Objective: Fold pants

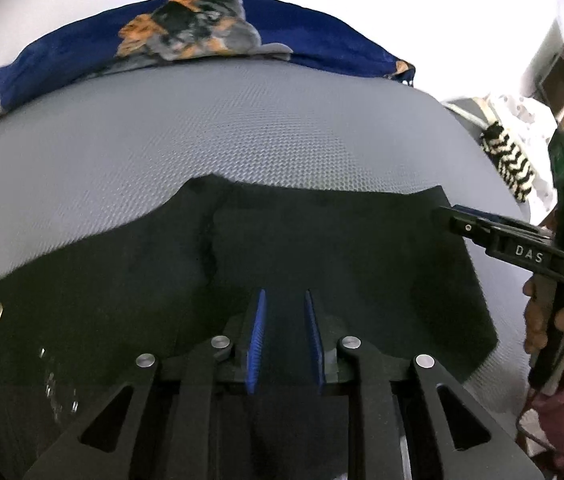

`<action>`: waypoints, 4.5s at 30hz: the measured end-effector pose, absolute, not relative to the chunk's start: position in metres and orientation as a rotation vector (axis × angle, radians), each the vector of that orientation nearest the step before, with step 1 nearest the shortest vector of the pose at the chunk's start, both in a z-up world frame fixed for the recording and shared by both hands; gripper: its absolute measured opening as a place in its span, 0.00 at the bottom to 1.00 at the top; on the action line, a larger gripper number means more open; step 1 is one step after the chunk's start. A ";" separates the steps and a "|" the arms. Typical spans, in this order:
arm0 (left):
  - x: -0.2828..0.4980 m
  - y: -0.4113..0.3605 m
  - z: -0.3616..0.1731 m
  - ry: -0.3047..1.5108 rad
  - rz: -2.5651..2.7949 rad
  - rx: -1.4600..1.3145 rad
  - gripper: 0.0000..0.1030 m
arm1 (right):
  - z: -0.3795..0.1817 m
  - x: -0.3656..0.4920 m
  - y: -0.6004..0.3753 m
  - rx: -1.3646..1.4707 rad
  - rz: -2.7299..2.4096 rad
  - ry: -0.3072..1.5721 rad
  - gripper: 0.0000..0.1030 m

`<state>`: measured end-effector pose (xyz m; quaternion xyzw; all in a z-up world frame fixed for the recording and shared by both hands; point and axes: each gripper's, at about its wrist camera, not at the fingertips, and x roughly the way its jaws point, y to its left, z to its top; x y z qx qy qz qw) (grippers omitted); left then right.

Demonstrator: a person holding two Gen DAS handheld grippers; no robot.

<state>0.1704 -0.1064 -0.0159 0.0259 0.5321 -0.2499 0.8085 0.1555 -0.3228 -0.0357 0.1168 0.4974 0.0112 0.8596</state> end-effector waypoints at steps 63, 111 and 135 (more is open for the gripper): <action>0.033 0.133 0.008 1.080 -0.181 -0.440 0.55 | -0.055 0.102 -0.146 0.199 0.376 1.218 0.76; 0.076 0.174 0.014 0.904 -0.130 -0.643 0.25 | -0.050 0.110 -0.135 0.198 0.334 1.247 0.92; 0.136 -0.095 0.078 0.930 -0.682 -0.301 0.24 | 0.004 0.077 -0.351 0.554 0.015 1.007 0.91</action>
